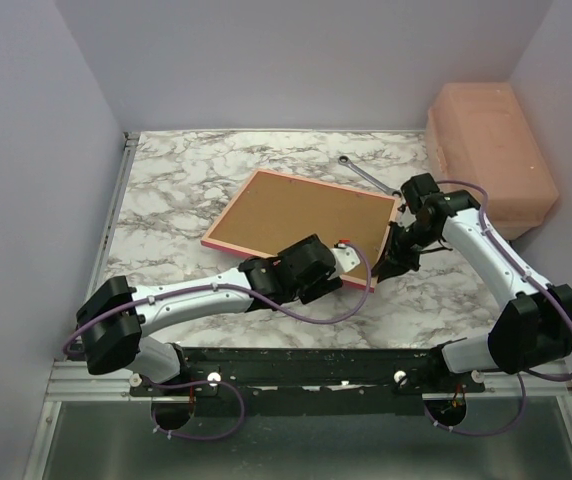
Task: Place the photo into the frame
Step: Turn over the photo frame at the center of the board.
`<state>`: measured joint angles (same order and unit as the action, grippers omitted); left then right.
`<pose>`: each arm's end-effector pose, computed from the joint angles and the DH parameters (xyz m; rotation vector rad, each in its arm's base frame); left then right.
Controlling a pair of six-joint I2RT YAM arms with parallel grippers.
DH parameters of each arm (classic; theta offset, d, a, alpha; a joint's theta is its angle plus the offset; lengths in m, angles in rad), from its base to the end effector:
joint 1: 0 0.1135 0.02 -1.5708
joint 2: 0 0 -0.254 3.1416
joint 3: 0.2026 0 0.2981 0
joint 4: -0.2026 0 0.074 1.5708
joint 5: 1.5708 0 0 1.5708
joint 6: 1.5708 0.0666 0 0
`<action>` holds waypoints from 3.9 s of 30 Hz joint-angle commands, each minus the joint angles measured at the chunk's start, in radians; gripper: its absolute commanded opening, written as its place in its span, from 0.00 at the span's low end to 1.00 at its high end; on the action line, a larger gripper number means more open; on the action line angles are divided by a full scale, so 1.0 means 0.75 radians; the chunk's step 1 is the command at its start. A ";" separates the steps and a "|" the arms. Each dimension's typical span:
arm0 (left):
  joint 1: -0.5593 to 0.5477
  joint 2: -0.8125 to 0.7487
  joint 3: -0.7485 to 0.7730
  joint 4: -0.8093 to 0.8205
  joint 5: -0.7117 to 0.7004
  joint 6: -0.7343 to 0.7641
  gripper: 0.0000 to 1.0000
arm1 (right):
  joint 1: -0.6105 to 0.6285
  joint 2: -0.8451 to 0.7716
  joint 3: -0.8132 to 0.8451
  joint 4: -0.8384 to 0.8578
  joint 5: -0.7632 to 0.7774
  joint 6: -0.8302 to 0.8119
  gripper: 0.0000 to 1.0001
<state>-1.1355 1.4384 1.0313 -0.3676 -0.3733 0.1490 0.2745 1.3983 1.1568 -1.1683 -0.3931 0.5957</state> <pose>0.1804 -0.3303 0.2096 1.2176 1.9291 -0.0745 0.2780 0.1048 0.2184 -0.4395 -3.0193 -0.6546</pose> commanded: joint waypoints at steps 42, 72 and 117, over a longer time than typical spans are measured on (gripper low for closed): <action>-0.053 -0.083 -0.073 0.302 -0.681 0.328 0.09 | 0.000 -0.200 0.360 0.223 0.034 -0.093 0.90; -0.090 -0.335 0.007 -0.088 -0.551 0.192 0.09 | -0.001 -0.767 -0.335 1.160 -0.595 -2.173 1.00; -0.114 -0.320 0.099 -0.200 -0.574 0.161 0.36 | 0.220 -0.311 -0.107 0.913 -0.867 -2.651 0.10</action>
<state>-1.2182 1.2041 1.0725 -0.5858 -0.8043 0.3695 0.4328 1.1725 1.0649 -0.4274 -1.0237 -1.4837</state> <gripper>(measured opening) 0.289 0.322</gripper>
